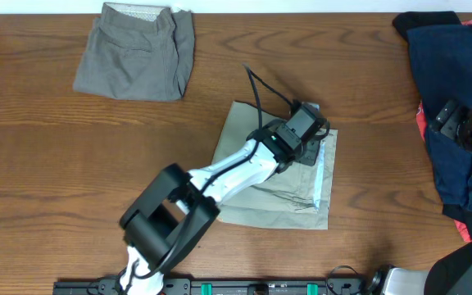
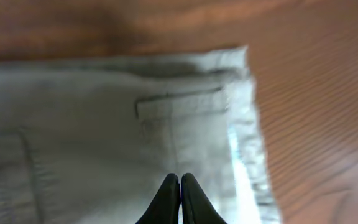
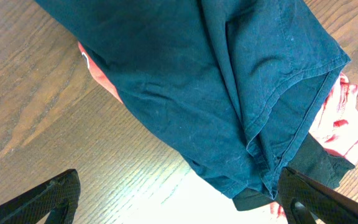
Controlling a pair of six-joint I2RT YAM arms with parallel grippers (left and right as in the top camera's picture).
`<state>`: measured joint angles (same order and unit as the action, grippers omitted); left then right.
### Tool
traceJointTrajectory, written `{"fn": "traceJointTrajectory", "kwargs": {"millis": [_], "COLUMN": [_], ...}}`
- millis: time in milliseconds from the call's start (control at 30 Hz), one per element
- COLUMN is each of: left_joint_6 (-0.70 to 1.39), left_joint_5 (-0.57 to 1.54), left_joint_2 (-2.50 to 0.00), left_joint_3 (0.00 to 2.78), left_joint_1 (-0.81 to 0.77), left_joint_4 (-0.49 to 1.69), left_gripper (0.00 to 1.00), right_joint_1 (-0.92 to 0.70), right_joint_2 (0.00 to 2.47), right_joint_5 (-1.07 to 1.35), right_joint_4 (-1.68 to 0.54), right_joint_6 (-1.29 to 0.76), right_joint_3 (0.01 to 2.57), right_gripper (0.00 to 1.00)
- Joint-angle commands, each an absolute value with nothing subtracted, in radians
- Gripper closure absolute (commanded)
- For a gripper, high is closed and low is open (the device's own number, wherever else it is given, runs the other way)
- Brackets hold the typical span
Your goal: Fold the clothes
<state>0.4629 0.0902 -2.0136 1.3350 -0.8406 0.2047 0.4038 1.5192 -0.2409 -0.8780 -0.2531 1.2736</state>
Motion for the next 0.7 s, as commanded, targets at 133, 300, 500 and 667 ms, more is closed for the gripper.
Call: {"fn": "traceJointTrajectory", "kwargs": {"millis": [133, 300, 500, 667], "left_joint_6": [0.438, 0.438, 0.438, 0.438], "left_joint_5": [0.117, 0.175, 0.214, 0.214], "left_joint_2": [-2.092, -2.069, -1.929, -1.777], "left_joint_3": [1.341, 1.342, 1.342, 1.342], "left_joint_1": [-0.842, -0.841, -0.841, -0.841], "left_joint_4": [0.216, 0.25, 0.333, 0.506], "left_gripper": [0.94, 0.94, 0.94, 0.94], "right_joint_1": [0.412, 0.412, 0.412, 0.412], "right_joint_2": [1.511, 1.511, 1.511, 1.511], "right_joint_5": [-0.254, -0.254, -0.254, -0.255], "right_joint_4": [-0.879, -0.879, -0.879, -0.879], "right_joint_6": [-0.265, -0.265, -0.265, -0.265], "right_joint_3": [1.276, 1.276, 1.276, 1.276], "right_gripper": [0.01, 0.01, 0.01, 0.01]}}
